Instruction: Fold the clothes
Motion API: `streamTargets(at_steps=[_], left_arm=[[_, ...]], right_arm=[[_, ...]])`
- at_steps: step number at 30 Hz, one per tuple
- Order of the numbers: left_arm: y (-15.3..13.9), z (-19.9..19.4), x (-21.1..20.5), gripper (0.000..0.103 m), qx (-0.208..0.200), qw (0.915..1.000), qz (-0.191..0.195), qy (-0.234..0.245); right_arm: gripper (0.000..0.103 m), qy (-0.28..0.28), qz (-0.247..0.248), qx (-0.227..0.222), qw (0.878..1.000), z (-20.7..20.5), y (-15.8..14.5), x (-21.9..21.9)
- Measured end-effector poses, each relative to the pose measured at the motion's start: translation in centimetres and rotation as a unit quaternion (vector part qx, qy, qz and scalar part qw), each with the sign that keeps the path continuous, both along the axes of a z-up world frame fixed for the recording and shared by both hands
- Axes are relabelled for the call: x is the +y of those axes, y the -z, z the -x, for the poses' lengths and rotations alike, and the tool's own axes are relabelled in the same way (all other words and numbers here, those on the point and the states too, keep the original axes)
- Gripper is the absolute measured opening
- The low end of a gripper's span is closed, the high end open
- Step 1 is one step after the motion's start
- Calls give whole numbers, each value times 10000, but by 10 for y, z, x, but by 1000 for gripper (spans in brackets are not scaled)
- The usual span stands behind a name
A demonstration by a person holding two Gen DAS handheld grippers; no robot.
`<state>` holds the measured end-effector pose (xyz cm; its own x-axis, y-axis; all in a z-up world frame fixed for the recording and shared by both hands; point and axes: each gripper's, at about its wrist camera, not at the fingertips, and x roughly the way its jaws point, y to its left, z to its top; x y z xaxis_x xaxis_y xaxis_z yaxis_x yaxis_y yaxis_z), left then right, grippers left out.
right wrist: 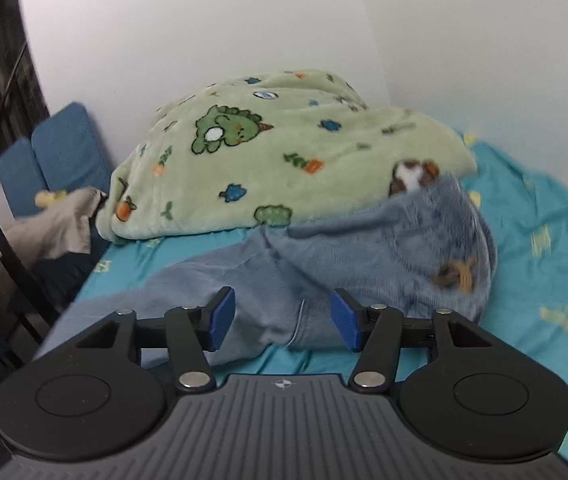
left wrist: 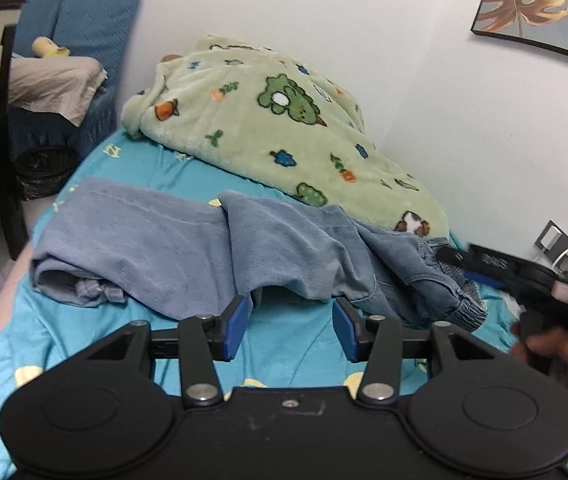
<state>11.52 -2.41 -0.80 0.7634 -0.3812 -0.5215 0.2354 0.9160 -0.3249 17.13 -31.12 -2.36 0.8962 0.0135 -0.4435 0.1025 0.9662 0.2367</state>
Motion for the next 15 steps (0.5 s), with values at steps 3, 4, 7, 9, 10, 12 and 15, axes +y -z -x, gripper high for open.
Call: streamTargets(at_steps=[3,4,7,9,10,12,15], left_arm=[[13,-6,5,45,104,9999,36,-40],[17,-9,7,45,145,9999,30,-75],[30,-16,12,45,268,9995,14,-179],[34,-22,17,46,369,9989,13,-274],[35,-24,18,47,396,9987,30,-330],[37,-27,21,49,439,9981,42,-435],[42,-30,22,49,498,9971,-2,-571]], right_arm=[[70,-184,556,-56,9983,-20,4,6],[71,-289,651,-61,9974,-26,7,7],[78,-538,1028,-60,9932,-40,17,9],[82,-716,1370,-52,9880,-49,25,10],[83,-816,1558,-52,9844,-52,29,10],[86,-920,1830,-37,9788,-59,37,7],[87,-872,1778,72,9802,-73,48,-3]])
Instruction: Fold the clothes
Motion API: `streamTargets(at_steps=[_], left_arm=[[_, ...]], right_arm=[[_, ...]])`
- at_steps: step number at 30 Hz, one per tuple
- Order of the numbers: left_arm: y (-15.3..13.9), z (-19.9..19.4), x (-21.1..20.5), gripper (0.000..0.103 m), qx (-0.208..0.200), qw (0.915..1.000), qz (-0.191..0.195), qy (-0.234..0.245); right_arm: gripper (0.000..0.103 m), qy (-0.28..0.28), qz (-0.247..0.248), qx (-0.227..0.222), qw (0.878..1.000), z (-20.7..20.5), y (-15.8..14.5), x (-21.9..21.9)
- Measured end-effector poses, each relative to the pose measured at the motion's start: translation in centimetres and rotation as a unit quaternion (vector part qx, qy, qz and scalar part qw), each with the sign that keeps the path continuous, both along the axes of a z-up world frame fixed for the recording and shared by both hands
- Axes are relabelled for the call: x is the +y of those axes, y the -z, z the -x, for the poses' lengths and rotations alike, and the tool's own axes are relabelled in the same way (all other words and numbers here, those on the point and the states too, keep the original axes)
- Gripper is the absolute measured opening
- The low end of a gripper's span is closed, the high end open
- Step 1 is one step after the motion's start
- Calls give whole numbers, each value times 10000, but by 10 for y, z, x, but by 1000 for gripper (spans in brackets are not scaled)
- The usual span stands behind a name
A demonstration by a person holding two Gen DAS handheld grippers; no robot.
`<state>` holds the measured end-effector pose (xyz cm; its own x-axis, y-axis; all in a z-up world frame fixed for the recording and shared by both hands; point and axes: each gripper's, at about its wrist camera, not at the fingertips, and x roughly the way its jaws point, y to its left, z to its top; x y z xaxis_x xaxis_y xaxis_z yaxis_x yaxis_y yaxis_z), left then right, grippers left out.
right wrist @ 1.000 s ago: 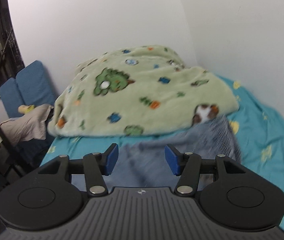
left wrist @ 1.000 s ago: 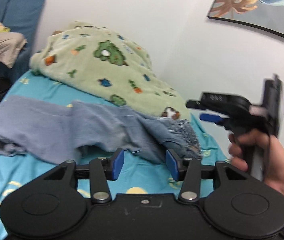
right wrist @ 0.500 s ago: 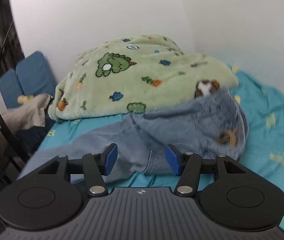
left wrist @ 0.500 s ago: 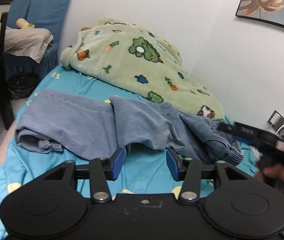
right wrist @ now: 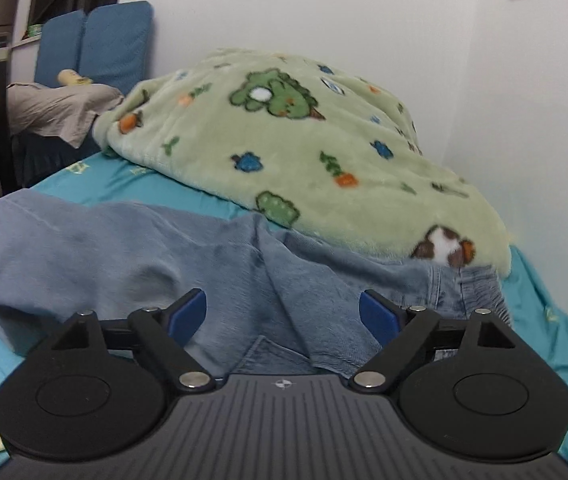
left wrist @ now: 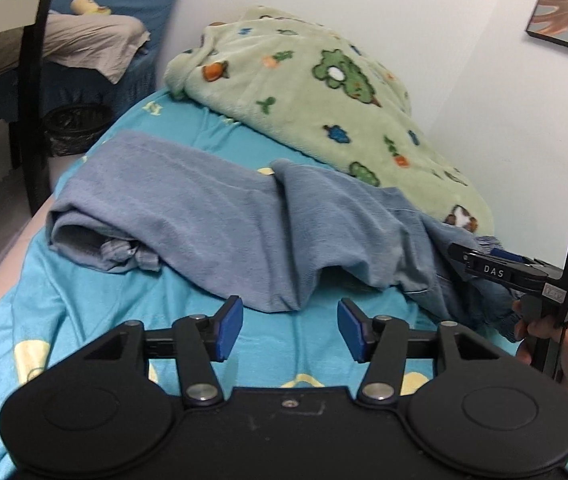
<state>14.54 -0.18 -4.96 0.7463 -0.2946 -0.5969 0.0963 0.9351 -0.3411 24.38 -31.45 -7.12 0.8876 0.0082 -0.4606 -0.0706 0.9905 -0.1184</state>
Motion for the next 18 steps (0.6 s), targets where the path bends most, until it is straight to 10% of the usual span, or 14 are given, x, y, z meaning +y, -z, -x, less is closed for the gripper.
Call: streamTargets(at_steps=[13,18], left_arm=[[12,-8,-7,50,94,9992,-207,-341],[14,-11,-5,50,114,9982,-234,-540]], right_arm=[[66,-66,-154,500,9986,-28,31,-11],[17,116,47,527,9985,-22,31,-12]])
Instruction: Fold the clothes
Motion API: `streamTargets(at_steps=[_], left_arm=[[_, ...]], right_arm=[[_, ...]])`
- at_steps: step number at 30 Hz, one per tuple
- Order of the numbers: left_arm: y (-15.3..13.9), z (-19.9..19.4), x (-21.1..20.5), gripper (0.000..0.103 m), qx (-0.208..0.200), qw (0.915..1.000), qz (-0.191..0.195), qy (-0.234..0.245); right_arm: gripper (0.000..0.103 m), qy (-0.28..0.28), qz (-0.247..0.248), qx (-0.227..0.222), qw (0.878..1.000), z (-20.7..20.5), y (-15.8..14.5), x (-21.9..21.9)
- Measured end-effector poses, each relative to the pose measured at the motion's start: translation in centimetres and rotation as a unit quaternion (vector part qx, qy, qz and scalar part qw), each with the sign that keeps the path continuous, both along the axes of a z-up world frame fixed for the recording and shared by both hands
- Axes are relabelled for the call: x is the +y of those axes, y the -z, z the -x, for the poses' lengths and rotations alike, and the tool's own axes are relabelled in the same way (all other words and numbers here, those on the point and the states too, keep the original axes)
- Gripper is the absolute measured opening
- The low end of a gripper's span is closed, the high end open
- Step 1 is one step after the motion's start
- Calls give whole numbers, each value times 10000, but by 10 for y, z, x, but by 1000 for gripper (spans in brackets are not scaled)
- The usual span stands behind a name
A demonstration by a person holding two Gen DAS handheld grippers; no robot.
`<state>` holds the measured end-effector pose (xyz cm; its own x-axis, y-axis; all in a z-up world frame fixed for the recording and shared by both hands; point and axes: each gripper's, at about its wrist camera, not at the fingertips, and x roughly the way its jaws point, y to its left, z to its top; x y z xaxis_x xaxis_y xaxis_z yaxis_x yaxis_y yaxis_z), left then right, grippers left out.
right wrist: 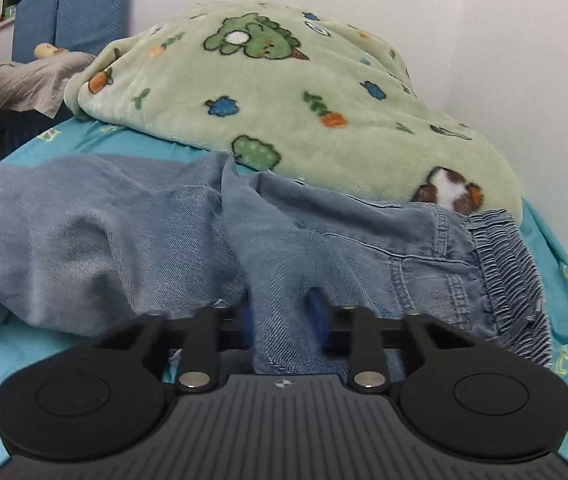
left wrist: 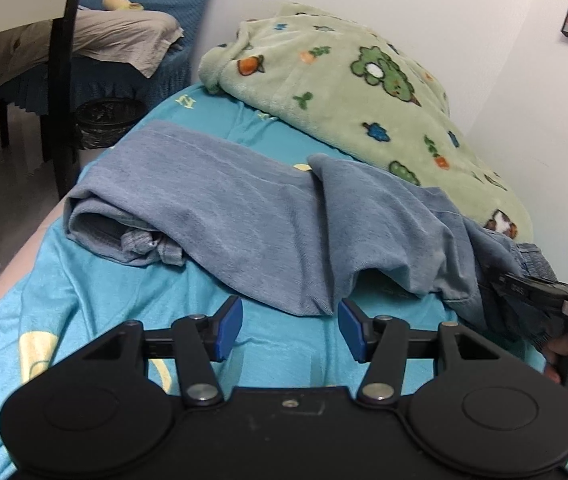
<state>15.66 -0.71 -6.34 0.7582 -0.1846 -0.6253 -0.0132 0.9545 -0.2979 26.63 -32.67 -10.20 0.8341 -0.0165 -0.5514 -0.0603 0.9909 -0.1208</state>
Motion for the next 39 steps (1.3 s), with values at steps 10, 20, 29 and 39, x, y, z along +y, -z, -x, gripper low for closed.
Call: streamTargets(at_steps=[10,20,29,39], left_arm=[[-17,11,1,48,-347,9993,155,39],[-36,28,15,48,-615,9947,795,193],[-50,45,30,49,-650,9906,1160,311],[-61,51,39,50,-719,9929,947,-16]], right_arm=[[7,299,-84,-478,9984,45,-44,-24],[6,922,-83,239,9954,105,-45,-40],[17,730,120,935,9929,110,-24,-28],[73,356,-890,10,9954,94,-53,-12]])
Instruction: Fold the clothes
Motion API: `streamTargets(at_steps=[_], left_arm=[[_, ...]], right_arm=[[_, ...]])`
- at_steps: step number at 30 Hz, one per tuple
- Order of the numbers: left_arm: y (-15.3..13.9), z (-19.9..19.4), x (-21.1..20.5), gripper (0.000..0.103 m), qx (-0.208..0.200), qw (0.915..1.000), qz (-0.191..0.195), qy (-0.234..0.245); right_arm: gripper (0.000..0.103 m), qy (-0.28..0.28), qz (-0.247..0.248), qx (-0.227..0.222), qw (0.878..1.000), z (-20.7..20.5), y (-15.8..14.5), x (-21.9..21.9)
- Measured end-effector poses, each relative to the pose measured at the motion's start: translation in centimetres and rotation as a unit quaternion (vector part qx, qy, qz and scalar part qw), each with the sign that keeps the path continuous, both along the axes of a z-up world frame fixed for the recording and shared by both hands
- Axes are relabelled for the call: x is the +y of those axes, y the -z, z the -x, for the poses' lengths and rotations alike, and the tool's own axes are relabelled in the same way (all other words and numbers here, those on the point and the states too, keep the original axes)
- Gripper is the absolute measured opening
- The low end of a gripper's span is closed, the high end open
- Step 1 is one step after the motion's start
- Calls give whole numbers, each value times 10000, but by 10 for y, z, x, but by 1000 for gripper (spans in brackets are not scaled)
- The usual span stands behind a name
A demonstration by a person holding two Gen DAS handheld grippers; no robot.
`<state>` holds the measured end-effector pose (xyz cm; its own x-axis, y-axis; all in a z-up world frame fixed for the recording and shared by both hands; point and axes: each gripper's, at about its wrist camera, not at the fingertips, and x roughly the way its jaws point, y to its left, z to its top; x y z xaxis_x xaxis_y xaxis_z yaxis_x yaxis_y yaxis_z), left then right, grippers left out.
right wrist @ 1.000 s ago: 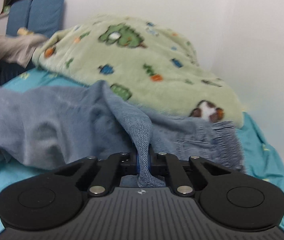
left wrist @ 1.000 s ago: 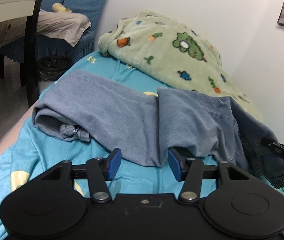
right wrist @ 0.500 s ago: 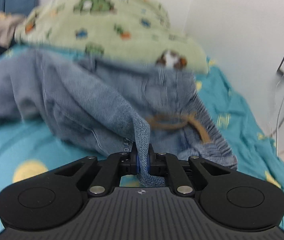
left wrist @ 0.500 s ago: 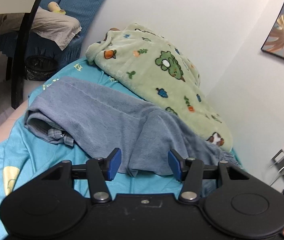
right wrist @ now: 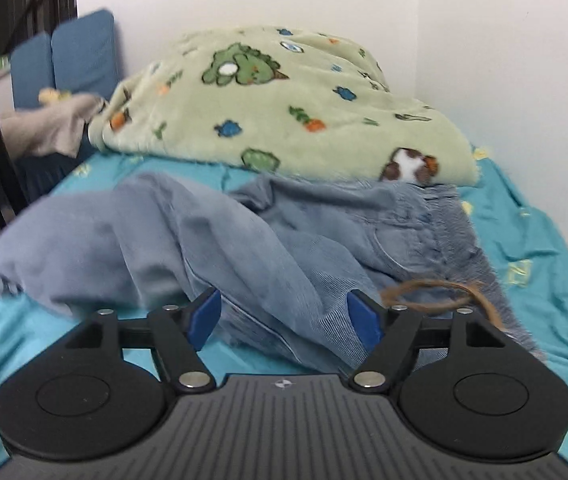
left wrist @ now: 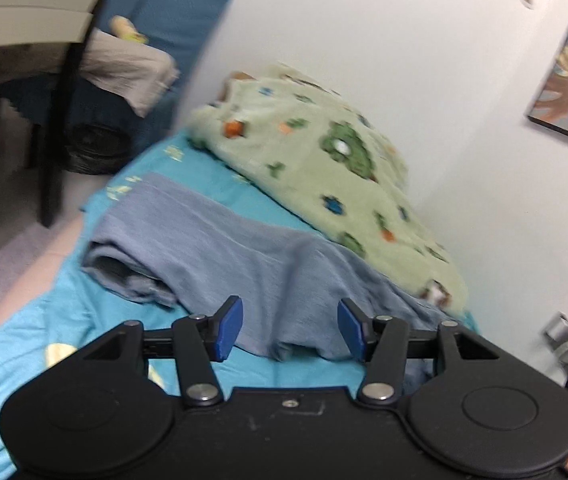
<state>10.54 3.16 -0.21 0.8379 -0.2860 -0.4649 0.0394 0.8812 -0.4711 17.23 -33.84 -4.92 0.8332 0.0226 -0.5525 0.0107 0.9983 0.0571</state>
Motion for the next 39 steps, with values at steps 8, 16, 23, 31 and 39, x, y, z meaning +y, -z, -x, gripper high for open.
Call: streamTargets(at_steps=[8,16,23,31,39], left_arm=[[14,-22,0,50,220,9997,97,-56],[36,-43,-6,50,537,9984,-11,190],[40,-49,-1,50,621,9978,128,185],[25,-38,5,50,381,9992,108,96],[13,-26,13,50,150,9996,231,36]], right_arm=[[73,-406,-358,-220,9983,-84,-16,15],[73,-692,-1050,537,9906,-175,20,34],[23,-796,-1715,730,9792,-168,20,40],[6,-1245,-854,325,9880,-97,-22,81],[6,-1598,-341,526,9852,-24,-5,112]])
